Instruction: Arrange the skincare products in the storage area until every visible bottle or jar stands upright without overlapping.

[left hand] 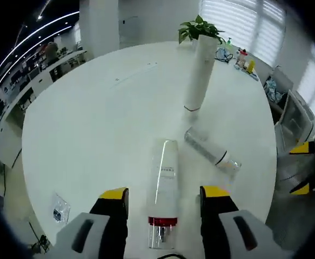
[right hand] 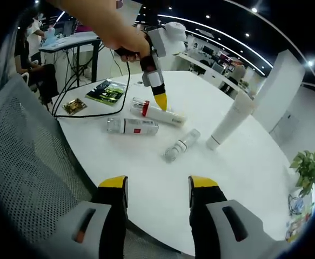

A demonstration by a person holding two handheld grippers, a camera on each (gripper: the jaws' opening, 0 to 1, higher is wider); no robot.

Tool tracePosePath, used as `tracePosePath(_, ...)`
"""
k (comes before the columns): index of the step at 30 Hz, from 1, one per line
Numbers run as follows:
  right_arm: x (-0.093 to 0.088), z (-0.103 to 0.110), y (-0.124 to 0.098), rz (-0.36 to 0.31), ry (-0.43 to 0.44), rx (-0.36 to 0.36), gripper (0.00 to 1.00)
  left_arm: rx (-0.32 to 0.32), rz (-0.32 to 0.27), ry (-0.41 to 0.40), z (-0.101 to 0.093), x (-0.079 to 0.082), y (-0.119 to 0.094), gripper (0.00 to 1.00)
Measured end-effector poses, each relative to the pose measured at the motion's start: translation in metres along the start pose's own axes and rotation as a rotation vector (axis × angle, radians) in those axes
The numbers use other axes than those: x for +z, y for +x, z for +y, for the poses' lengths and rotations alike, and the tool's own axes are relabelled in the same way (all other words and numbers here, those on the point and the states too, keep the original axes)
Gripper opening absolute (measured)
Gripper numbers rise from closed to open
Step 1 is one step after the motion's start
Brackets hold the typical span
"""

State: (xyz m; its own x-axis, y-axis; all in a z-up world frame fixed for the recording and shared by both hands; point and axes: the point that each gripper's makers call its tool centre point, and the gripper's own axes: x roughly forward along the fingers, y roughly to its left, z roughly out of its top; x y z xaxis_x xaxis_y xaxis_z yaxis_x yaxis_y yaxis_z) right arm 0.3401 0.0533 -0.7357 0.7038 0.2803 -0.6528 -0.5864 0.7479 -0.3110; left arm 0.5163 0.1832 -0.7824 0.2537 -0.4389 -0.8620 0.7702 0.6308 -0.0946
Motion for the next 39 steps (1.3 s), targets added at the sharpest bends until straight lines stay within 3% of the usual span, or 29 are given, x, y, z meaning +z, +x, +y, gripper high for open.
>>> tracePosePath(3,-0.001,0.0,0.0,0.004,-0.001,0.0,0.42,-0.034,0.031,0.017,-0.007,-0.016,0.001,0.5)
tracePosePath(8,0.0,0.0,0.0,0.003,0.001,-0.001,0.42,-0.027,0.123,0.106,-0.01,-0.05,0.009,0.46)
tracePosePath(10,-0.002,0.0,0.0,0.009,0.0,0.002,0.42,-0.032,0.128,0.132,-0.013,-0.058,0.01,0.4)
tracePosePath(11,-0.002,0.001,0.001,0.01,-0.001,0.003,0.42,-0.022,0.079,0.21,-0.009,-0.053,0.012,0.37)
tracePosePath(12,-0.003,0.001,0.001,0.014,-0.003,0.004,0.42,-0.025,0.086,0.223,-0.01,-0.057,0.011,0.34)
tracePosePath(17,-0.004,0.001,0.001,0.02,-0.006,0.008,0.41,-0.027,0.055,0.16,-0.001,-0.052,0.014,0.31)
tracePosePath(21,-0.004,0.001,0.001,0.021,-0.005,0.007,0.41,-0.031,0.082,0.138,0.001,-0.054,0.015,0.28)
tracePosePath(25,-0.005,0.002,0.001,0.027,-0.007,0.011,0.41,-0.029,0.129,0.167,0.0,-0.057,0.013,0.27)
tracePosePath(31,-0.006,0.002,0.002,0.033,-0.01,0.014,0.41,-0.061,0.131,0.137,-0.01,-0.05,0.003,0.27)
tracePosePath(39,-0.006,0.003,0.002,0.036,-0.012,0.017,0.4,-0.068,0.145,0.17,-0.011,-0.038,-0.014,0.27)
